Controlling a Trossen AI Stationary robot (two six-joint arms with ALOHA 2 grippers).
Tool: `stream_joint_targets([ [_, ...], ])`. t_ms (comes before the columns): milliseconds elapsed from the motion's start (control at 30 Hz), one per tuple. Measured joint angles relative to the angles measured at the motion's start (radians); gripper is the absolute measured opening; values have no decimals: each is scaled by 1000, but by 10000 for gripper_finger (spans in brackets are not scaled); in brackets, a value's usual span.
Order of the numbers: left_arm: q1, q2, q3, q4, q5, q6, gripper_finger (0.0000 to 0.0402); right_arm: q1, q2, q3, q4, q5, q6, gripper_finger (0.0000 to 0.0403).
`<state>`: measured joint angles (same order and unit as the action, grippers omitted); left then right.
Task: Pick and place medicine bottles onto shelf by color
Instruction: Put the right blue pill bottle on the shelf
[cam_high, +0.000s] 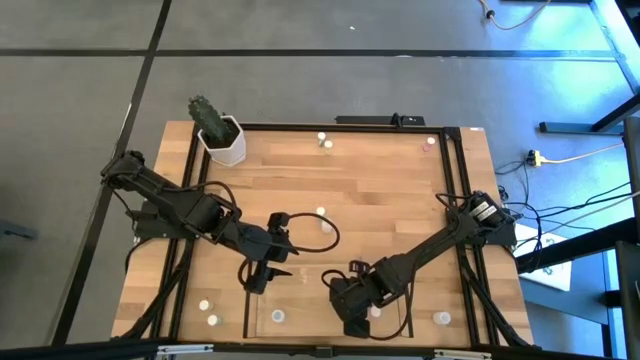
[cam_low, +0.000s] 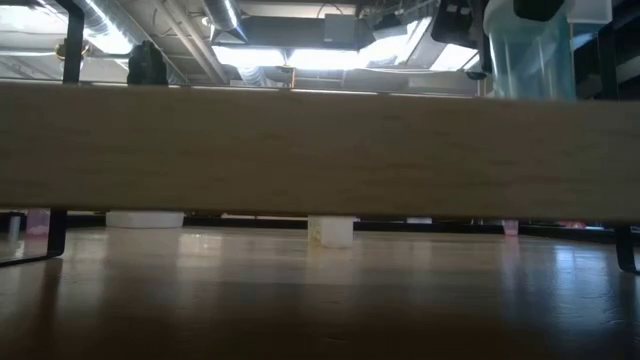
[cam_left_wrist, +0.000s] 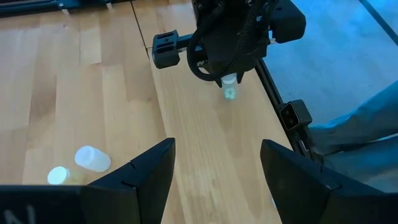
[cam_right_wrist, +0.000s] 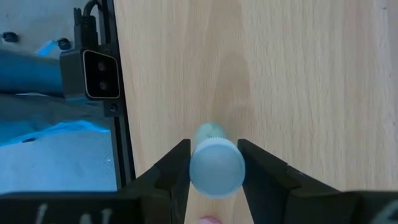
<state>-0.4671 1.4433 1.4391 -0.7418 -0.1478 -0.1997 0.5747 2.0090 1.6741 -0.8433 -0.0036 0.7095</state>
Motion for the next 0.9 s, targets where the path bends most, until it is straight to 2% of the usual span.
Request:
stream_joint_targets([
  [233,0,0,0,0,0,0,231,0,0,0,0,1,18,131],
  [500,0,0,0,0,0,0,231,0,0,0,11,1,20,163],
  [700,0,0,0,0,0,0,231,0,0,0,18,2,-22,169],
  [900,0,0,0,0,0,0,231,-8,0,0,18,-52,-12,169],
])
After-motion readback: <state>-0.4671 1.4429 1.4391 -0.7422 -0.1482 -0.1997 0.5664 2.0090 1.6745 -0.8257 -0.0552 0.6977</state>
